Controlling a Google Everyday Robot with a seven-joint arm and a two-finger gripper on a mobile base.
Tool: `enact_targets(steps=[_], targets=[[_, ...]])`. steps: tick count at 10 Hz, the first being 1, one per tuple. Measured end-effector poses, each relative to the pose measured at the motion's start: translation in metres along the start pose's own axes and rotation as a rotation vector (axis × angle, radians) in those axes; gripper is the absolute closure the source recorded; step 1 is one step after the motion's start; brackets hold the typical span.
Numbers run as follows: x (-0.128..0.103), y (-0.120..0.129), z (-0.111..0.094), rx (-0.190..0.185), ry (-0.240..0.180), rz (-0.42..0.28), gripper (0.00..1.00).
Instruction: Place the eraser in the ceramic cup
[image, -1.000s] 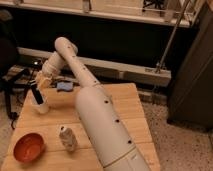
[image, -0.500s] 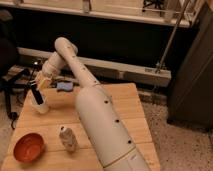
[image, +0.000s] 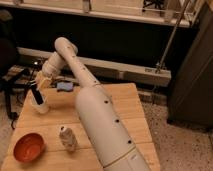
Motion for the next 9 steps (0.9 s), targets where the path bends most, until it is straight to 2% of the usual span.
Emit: enact_targets(steps=[2, 3, 9], targets=[[0.0000, 0.0000, 0.0000, 0.000, 0.000, 0.000, 0.22], [0.0000, 0.0000, 0.0001, 0.000, 0.000, 0.000, 0.20], [0.0001, 0.0000, -0.0001, 0.000, 0.000, 0.000, 0.20]])
